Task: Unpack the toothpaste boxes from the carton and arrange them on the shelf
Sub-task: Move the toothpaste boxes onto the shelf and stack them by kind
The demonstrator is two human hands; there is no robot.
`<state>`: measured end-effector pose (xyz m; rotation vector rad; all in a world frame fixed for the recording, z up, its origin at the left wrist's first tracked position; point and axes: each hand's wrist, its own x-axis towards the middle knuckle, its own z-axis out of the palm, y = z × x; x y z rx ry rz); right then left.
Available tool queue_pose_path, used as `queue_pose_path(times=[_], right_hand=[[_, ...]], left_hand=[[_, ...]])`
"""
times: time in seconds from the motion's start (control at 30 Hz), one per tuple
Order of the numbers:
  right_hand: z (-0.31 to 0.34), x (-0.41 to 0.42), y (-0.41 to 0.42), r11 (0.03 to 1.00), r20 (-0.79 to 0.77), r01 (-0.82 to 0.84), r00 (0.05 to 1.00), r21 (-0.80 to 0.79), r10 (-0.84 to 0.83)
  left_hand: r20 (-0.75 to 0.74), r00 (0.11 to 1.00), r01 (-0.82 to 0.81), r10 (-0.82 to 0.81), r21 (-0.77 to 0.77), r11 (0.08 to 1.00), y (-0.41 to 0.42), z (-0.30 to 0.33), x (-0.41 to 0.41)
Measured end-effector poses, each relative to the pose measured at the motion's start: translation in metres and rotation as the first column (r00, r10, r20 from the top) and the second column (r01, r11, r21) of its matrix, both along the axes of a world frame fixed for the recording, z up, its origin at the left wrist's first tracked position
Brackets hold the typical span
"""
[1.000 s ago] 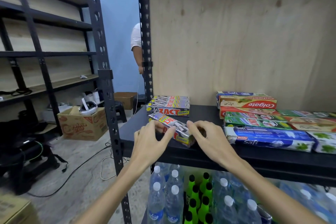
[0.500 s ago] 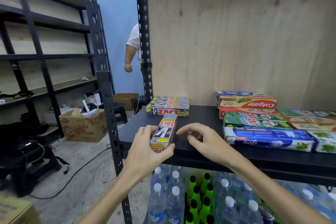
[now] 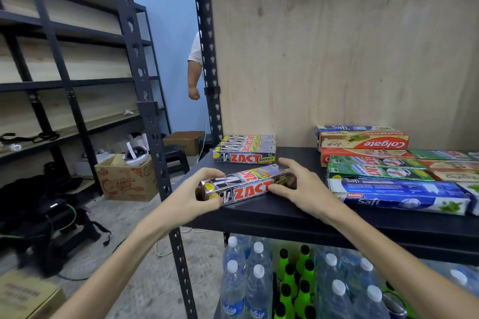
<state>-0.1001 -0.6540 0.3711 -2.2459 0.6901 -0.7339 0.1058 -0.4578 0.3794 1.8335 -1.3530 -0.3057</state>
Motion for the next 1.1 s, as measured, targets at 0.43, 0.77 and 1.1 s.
queue_pose_path(times=[0.43, 0.77, 1.1], right_hand=[[-0.009, 0.027, -0.019, 0.990, 0.004, 0.130, 0.992, -0.053, -0.130], [-0.004, 0.063, -0.045, 0.981, 0.003, 0.195, 0.981, 0.005, -0.195], [-0.004, 0.075, -0.058, 0.984, -0.033, 0.177, 0.984, -0.010, -0.177]], left_hand=[[-0.078, 0.961, -0.266, 0.265, -0.005, 0.964, -0.062, -0.001, 0.038], [-0.162, 0.934, -0.311, 0.317, 0.065, 0.948, -0.113, 0.006, 0.074], [-0.056, 0.949, -0.313, 0.310, -0.058, 0.948, -0.119, -0.003, 0.072]])
